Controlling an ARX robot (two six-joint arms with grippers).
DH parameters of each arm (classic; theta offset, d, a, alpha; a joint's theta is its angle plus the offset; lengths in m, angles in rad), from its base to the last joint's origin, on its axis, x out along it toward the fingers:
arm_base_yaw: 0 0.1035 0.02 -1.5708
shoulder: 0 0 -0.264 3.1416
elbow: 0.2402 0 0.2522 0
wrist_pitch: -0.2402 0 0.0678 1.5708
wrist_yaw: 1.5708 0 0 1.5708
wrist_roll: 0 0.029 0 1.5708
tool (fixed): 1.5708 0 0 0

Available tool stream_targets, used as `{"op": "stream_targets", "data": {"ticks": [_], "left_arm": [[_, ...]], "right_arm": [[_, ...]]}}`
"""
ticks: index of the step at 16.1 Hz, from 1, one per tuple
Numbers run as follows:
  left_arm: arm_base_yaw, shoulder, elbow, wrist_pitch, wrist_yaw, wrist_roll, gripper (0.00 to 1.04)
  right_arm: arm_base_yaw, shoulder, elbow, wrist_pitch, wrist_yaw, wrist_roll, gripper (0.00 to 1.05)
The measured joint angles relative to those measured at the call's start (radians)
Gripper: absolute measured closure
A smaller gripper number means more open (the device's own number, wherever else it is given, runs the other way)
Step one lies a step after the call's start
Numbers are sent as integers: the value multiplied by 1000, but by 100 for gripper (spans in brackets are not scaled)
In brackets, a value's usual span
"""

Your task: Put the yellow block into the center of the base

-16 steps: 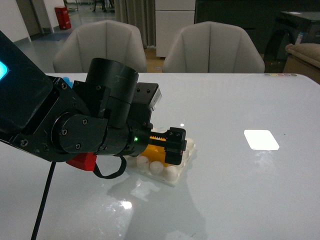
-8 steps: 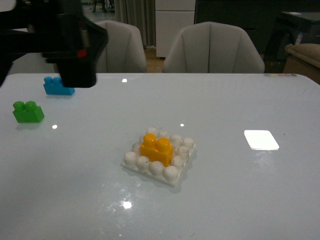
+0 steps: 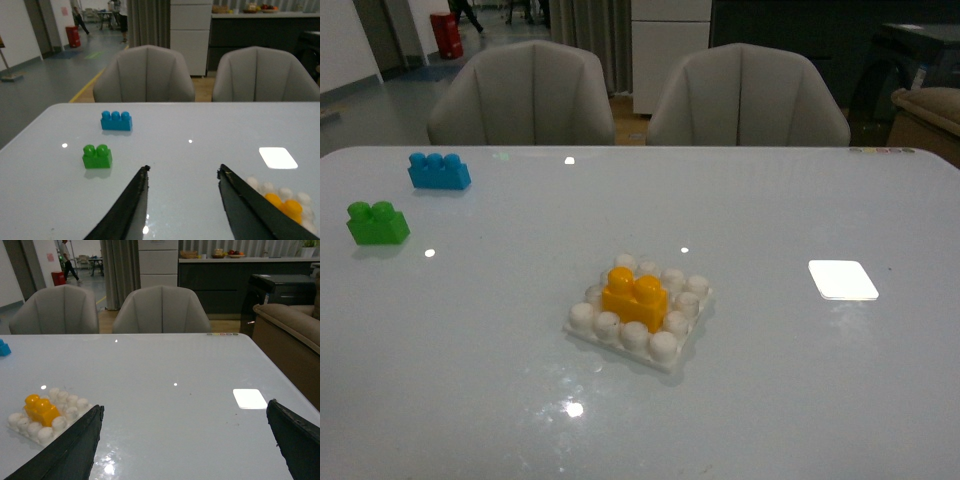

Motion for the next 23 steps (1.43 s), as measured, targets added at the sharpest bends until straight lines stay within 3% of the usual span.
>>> {"op": "stream_targets", "data": {"ticks": [4,7,13,14,15,17,23], "left_arm": [[34,-51,-47,-21,43,0,79],[89,-152,-92,-50,90,-2,103],[166,-322,-164,-159,172,3,103],[229,-359,-176,-187,241,4,103],[259,-385,-182,-205,245,4,103],[253,-420,-216,-173,263,4,103],[254,-616,-219,-383,262,4,103]], "right_arm": [[0,0,0,0,0,0,6],[0,0,0,0,0,0,6],[0,0,0,0,0,0,6],[0,0,0,0,0,0,6],[0,0,0,0,0,0,6],[0,0,0,0,0,0,6],[0,0,0,0,0,0,6]]}}
